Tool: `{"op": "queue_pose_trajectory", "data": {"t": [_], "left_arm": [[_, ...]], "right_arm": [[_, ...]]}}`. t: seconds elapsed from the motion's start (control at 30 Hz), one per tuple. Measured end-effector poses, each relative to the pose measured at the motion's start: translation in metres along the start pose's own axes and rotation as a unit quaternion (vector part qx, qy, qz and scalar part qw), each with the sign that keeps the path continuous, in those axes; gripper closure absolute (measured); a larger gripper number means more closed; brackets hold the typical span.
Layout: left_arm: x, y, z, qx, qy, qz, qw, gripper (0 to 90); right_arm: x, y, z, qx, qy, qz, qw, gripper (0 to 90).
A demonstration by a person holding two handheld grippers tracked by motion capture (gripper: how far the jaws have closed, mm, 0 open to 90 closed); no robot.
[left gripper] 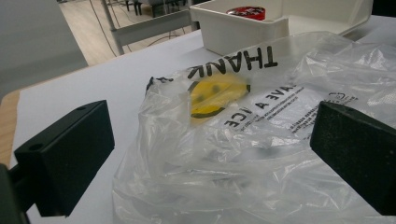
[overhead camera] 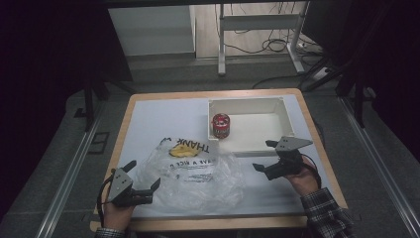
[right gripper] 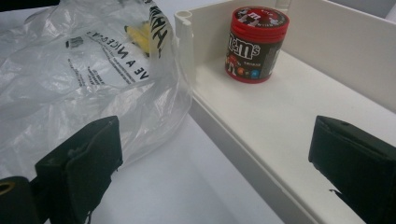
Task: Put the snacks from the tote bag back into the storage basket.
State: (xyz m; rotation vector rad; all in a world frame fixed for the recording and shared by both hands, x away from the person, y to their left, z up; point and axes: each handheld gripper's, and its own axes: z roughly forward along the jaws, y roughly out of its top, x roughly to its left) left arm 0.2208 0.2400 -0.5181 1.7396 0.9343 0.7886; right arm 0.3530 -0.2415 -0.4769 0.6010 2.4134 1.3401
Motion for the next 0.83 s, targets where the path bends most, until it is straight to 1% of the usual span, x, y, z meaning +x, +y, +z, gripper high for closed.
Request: {"op": "queue_pose_trajectory", "data": {"t": [0.23, 0.43, 0.53, 0.73, 0.83], "left_arm": [[0.000, 0.000, 0.000, 0.000, 0.000, 0.000, 1.0000, 0.0], [0.000, 0.000, 0.000, 0.001, -0.001, 0.000, 1.0000, 0.0], [-0.001, 0.000, 0.001, 0.001, -0.002, 0.000, 1.0000, 0.0], [-0.001, 0.000, 0.001, 0.003, -0.003, 0.001, 1.0000, 0.0], [-0.001, 0.000, 0.001, 0.002, -0.002, 0.000, 1.0000, 0.0]], "right_arm": [[0.002, -0.006, -0.011, -0.005, -0.010, 0.000, 0.9999, 2.0], [0.004, -0.011, -0.022, -0.014, -0.016, 0.008, 0.9997, 1.9], [0.006, -0.015, -0.027, -0.014, -0.018, 0.013, 0.9997, 1.9], [0.008, -0.022, -0.033, -0.012, -0.019, 0.022, 0.9995, 1.9], [0.007, -0.023, -0.034, -0.011, -0.020, 0.023, 0.9995, 1.9]]}}
